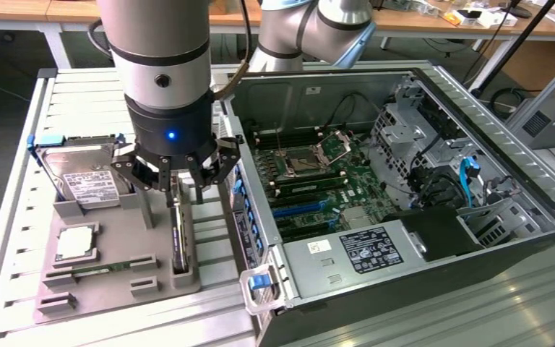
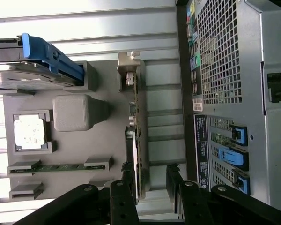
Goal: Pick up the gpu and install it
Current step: 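Pick up the gpu and move the gpu toward the slot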
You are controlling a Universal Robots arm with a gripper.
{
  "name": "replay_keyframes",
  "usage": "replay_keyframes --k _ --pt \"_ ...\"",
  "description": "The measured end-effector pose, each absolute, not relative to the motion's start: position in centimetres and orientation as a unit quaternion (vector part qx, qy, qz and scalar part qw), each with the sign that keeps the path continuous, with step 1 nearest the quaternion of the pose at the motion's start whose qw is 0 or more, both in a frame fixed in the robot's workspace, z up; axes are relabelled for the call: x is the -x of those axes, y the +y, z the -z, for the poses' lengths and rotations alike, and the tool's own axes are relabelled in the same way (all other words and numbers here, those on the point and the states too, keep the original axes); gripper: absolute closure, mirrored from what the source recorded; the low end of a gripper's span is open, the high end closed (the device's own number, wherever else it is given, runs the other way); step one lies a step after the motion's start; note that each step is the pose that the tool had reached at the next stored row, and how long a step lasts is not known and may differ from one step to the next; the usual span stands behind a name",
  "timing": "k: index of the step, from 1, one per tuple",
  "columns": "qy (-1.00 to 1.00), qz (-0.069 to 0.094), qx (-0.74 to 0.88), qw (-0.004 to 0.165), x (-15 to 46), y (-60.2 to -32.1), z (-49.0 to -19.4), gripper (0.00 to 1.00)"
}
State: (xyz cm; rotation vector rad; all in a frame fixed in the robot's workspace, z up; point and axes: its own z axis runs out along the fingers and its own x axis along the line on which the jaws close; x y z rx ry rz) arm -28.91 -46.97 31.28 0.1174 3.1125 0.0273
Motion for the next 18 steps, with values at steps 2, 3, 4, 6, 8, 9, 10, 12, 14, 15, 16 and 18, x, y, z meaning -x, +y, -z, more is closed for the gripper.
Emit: replay_keyframes --k 2,3,4,6,8,9,10,12,14,15,16,18 --pt "0.999 -0.009 -0.038 0.013 28.91 -46.97 -31.2 0.58" --pt "0.999 -0.009 -0.038 0.013 28.91 -46.97 -31.15 0.58" --pt "0.999 -0.009 -0.038 0.013 28.91 -46.98 -31.13 0.58" --pt "0.999 -0.009 -0.038 0.013 28.91 -46.97 -31.07 0.58" --pt "0.999 -0.008 -0.038 0.013 28.91 -46.97 -31.0 0.58" --pt "0.999 -0.008 -0.038 0.013 28.91 -46.97 -30.97 0.58" --pt "0.999 -0.008 -0.038 0.013 28.91 -46.98 -30.93 0.58" --pt "0.999 -0.008 -0.038 0.013 28.91 -46.98 -30.88 0.58" --pt "0.999 -0.008 -0.038 0.013 28.91 -46.97 -30.8 0.58" --pt "0.999 -0.008 -0.038 0.013 28.91 -46.97 -30.76 0.58" --pt "0.999 -0.008 -0.038 0.013 28.91 -46.98 -30.66 0.58" --pt "0.999 -0.007 -0.038 0.013 28.92 -46.97 -30.47 0.58"
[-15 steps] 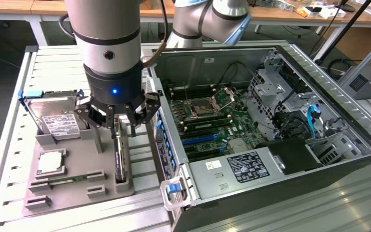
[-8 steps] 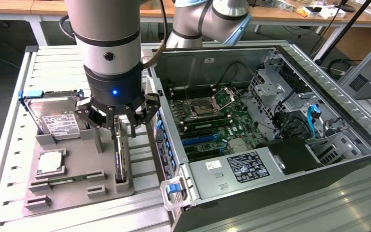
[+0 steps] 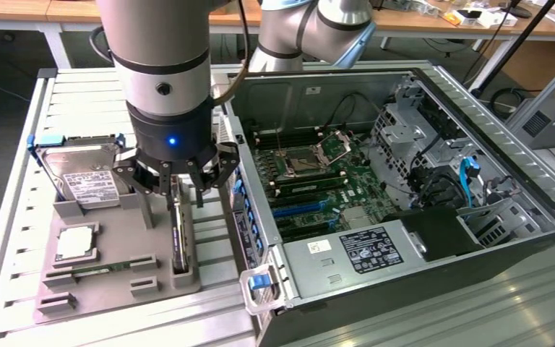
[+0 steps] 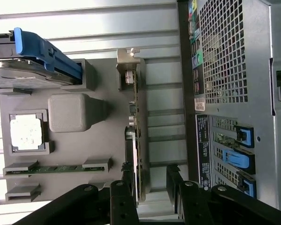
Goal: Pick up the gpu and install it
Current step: 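Pick up the gpu and move the gpu toward the slot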
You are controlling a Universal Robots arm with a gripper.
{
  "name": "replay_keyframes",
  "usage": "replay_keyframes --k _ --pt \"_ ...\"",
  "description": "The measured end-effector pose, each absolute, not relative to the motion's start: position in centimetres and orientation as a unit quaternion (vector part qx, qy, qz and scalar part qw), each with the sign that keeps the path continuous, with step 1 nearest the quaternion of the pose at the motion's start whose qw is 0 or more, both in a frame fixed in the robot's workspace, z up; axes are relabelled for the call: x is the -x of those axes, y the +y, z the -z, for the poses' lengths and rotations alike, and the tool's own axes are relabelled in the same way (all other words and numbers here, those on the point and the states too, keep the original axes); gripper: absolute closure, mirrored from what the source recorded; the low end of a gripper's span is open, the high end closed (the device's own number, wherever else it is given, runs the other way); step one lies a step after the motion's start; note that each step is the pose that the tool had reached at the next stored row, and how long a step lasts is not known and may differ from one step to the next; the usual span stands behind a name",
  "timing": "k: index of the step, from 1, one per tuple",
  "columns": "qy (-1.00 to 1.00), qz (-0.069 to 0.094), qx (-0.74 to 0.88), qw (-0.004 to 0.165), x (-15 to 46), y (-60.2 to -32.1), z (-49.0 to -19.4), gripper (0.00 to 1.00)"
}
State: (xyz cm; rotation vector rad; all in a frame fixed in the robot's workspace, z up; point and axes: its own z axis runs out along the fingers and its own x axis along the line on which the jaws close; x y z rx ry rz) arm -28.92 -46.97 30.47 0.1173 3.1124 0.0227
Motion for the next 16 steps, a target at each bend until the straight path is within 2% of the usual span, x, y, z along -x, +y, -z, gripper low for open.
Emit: replay_keyframes --k 16 --pt "0.999 -0.006 -0.038 0.013 30.3 -47.0 -29.1 0.58"
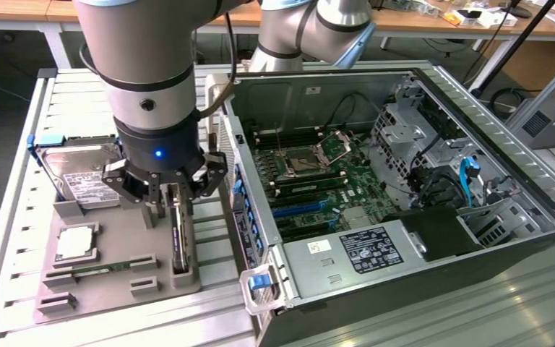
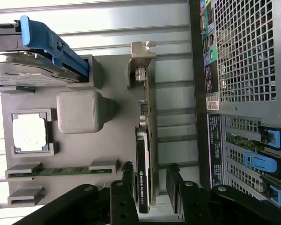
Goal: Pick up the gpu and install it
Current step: 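Pick up the gpu and move the gpu toward the slot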
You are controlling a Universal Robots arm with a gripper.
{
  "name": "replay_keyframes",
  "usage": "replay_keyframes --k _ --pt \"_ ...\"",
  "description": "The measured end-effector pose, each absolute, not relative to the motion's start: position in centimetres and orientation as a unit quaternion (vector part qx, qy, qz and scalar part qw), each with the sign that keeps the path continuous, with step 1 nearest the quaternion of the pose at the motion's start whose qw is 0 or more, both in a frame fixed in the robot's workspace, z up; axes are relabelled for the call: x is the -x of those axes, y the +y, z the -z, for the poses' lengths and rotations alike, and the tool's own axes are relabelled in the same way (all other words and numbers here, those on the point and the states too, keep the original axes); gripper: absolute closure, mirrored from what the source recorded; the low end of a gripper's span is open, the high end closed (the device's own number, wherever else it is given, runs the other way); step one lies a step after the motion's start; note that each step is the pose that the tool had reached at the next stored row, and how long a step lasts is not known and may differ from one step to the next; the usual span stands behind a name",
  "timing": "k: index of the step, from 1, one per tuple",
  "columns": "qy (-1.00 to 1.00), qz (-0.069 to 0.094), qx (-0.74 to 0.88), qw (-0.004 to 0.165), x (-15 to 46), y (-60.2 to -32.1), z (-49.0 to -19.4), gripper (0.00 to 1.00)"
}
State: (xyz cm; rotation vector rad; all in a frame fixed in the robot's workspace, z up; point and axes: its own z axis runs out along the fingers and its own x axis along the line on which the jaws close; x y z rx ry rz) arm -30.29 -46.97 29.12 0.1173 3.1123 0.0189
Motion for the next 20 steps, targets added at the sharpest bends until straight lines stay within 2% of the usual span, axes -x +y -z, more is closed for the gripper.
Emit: replay_keyframes --k 20 --pt "0.999 -0.006 -0.039 0.013 30.4 -46.1 -25.9 0.58"
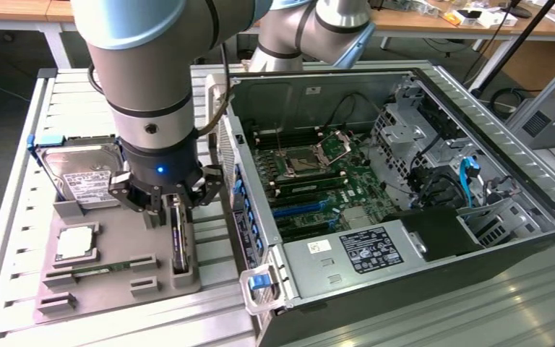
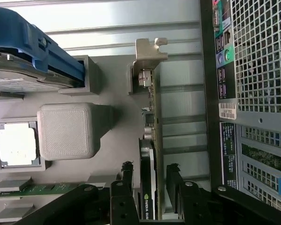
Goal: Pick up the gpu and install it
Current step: 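Pick up the gpu and move the gpu toward the slot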
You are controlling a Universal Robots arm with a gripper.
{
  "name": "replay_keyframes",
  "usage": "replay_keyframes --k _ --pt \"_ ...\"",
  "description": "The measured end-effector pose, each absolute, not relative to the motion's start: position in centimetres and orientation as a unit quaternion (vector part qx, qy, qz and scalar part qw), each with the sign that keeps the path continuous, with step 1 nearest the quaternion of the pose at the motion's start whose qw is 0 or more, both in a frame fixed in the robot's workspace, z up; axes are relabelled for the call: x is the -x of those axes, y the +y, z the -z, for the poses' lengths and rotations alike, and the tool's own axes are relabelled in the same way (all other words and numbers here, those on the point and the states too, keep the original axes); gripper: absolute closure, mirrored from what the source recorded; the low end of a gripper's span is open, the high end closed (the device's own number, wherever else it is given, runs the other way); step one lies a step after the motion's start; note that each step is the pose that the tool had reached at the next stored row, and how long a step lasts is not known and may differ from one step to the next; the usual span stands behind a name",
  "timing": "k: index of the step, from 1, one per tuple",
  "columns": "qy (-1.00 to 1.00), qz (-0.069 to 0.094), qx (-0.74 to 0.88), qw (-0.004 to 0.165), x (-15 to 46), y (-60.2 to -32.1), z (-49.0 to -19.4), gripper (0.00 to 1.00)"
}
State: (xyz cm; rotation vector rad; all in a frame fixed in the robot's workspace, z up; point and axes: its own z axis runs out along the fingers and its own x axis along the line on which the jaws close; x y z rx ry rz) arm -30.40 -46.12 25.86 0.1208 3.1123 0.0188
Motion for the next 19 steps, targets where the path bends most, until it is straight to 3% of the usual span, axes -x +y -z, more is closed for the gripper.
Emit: replay_keyframes --k 12,14,19 --pt "0.999 -0.006 -0.039 0.013 30.41 -46.12 -25.04 0.58" --pt "0.999 -0.006 -0.039 0.013 30.41 -46.12 -25.05 0.72" --pt "0.999 -0.006 -0.039 0.013 30.41 -46.11 -25.04 0.73"
